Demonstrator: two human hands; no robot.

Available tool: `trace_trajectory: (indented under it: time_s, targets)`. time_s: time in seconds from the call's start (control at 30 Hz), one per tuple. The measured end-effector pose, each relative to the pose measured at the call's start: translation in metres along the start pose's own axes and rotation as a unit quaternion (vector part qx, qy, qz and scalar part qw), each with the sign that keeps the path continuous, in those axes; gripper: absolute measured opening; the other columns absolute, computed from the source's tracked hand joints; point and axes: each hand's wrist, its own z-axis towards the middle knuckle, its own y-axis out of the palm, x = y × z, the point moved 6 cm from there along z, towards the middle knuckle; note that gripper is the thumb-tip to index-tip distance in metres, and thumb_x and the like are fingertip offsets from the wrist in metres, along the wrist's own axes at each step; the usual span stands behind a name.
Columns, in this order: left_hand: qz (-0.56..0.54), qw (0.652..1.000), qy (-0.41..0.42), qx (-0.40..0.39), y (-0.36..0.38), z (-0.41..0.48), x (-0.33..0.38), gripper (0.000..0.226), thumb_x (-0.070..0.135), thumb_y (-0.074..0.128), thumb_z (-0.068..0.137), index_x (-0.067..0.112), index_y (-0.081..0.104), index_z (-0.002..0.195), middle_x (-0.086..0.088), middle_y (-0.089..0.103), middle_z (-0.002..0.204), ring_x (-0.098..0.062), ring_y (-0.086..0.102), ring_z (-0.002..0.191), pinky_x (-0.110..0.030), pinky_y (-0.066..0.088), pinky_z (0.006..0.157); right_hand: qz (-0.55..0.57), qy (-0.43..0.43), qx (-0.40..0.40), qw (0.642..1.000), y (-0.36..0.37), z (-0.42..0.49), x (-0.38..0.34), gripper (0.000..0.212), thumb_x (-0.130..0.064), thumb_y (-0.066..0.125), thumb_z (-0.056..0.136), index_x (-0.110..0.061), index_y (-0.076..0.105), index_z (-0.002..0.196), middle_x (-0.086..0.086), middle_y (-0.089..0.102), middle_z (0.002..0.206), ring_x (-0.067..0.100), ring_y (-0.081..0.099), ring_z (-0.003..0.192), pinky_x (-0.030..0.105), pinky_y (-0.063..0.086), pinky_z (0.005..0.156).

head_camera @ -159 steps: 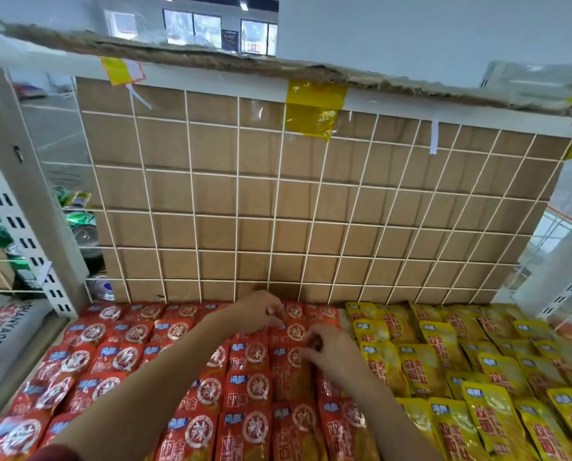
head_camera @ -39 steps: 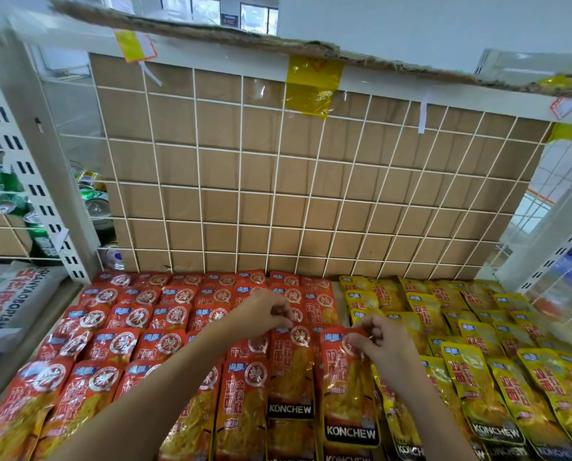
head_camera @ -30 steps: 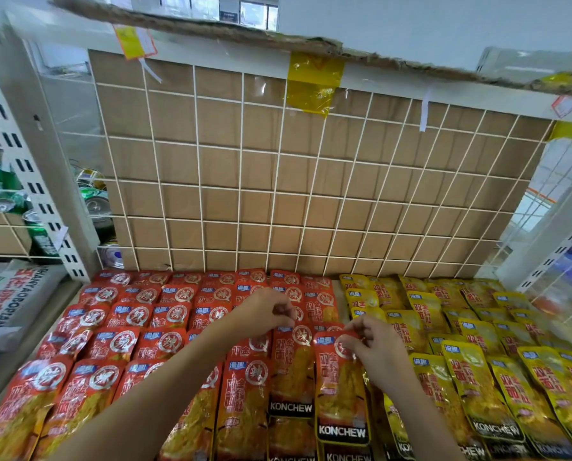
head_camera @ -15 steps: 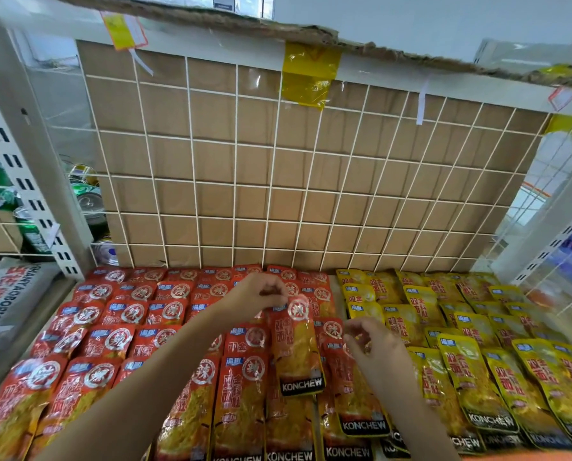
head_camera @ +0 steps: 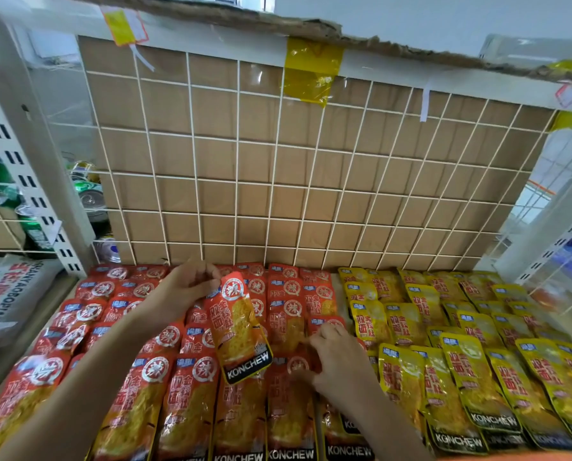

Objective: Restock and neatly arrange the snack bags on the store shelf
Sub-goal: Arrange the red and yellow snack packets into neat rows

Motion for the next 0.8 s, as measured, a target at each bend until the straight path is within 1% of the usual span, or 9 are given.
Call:
trace_trajectory:
  time_s: [0.07, 0.2, 0.27, 0.37, 0.43, 0.53, 0.63, 0.7, 0.8]
  targets:
    - [-0.004, 1.000, -0.007, 0.004, -0.003, -0.004, -0.005, 0.012, 0.004, 0.048, 0.093, 0.002, 0.052, 0.082, -0.009, 0.051, 0.069, -0.018, 0.047, 0.062, -0.021, 0.041, 0.052, -0.029, 0.007, -0.010, 1.000, 0.002, 0.002, -0.001, 0.060, -0.059, 0.054, 0.082, -0.019, 0.047, 0.126, -0.003, 0.040, 0.123, 0.015, 0.035, 0.120, 0.030, 0.034, 0.102]
    - [0.005, 1.000, -0.017, 0.003, -0.005, -0.008, -0.011, 0.011, 0.007, 0.055, 0.089, 0.006, 0.053, 0.078, 0.006, 0.049, 0.058, -0.006, 0.043, 0.054, -0.016, 0.036, 0.049, -0.020, 0.013, -0.009, 1.000, 0.002, 0.004, -0.002, 0.054, -0.053, 0.059, 0.082, -0.019, 0.048, 0.122, -0.004, 0.041, 0.122, 0.015, 0.036, 0.118, 0.029, 0.035, 0.101]
    - [-0.014, 1.000, -0.026, 0.001, -0.006, -0.009, -0.014, 0.011, 0.004, 0.054, 0.090, 0.006, 0.053, 0.078, 0.005, 0.048, 0.058, -0.007, 0.043, 0.054, -0.017, 0.038, 0.048, 0.017, 0.016, -0.005, 1.000, 0.001, 0.005, -0.002, 0.040, -0.046, 0.060, 0.084, -0.022, 0.051, 0.115, -0.006, 0.044, 0.117, 0.012, 0.040, 0.113, 0.025, 0.036, 0.095]
    - [-0.016, 0.999, -0.034, 0.008, -0.007, -0.010, -0.014, 0.014, 0.000, 0.051, 0.092, 0.005, 0.053, 0.079, -0.001, 0.046, 0.062, -0.009, 0.044, 0.054, -0.018, 0.040, 0.047, 0.099, 0.032, 0.012, 0.995, -0.002, 0.007, 0.001, 0.010, -0.036, 0.058, 0.089, -0.031, 0.050, 0.088, -0.012, 0.050, 0.102, 0.004, 0.047, 0.099, 0.017, 0.040, 0.086]
    - [-0.016, 0.999, -0.036, 0.007, -0.006, -0.010, -0.013, 0.015, -0.003, 0.047, 0.093, 0.004, 0.053, 0.080, -0.004, 0.047, 0.064, -0.009, 0.045, 0.055, -0.018, 0.040, 0.047, 0.149, 0.049, 0.007, 0.988, -0.005, 0.006, 0.004, 0.021, -0.031, 0.056, 0.091, -0.034, 0.042, 0.075, -0.017, 0.052, 0.089, -0.002, 0.051, 0.085, 0.014, 0.042, 0.075]
    - [-0.007, 0.999, -0.036, 0.006, -0.006, -0.010, -0.010, 0.014, 0.000, 0.047, 0.093, 0.004, 0.053, 0.081, 0.001, 0.051, 0.062, -0.010, 0.048, 0.055, -0.021, 0.042, 0.048, 0.218, 0.073, 0.021, 0.973, -0.010, 0.005, 0.013, 0.025, -0.024, 0.054, 0.093, -0.032, 0.042, 0.072, -0.014, 0.057, 0.079, -0.002, 0.054, 0.073, 0.013, 0.038, 0.059]
    - [0.005, 1.000, -0.027, 0.002, -0.001, -0.007, -0.004, 0.016, -0.001, 0.048, 0.092, 0.005, 0.054, 0.079, 0.006, 0.051, 0.055, -0.004, 0.046, 0.050, -0.017, 0.039, 0.045, 0.256, 0.098, 0.055, 0.960, -0.016, 0.004, 0.025, 0.025, -0.019, 0.054, 0.093, -0.031, 0.043, 0.072, -0.009, 0.061, 0.079, 0.001, 0.056, 0.073, 0.012, 0.037, 0.056]
    - [0.020, 1.000, -0.023, 0.000, 0.007, -0.003, 0.002, 0.018, -0.003, 0.049, 0.091, 0.006, 0.054, 0.077, 0.007, 0.049, 0.054, -0.003, 0.042, 0.049, -0.014, 0.035, 0.045, 0.271, 0.113, 0.085, 0.952, -0.023, 0.002, 0.034, 0.027, -0.017, 0.054, 0.092, -0.031, 0.043, 0.072, -0.009, 0.061, 0.077, 0.005, 0.058, 0.073, 0.016, 0.040, 0.056]
    - [0.051, 0.998, -0.021, -0.016, 0.026, 0.008, 0.008, 0.021, -0.004, 0.050, 0.090, 0.010, 0.056, 0.076, 0.010, 0.052, 0.055, -0.001, 0.044, 0.051, -0.015, 0.037, 0.049, 0.286, 0.144, 0.122, 0.939, -0.035, -0.006, 0.050, 0.027, -0.015, 0.053, 0.093, -0.030, 0.045, 0.072, -0.013, 0.058, 0.077, 0.004, 0.056, 0.074, 0.025, 0.048, 0.064]
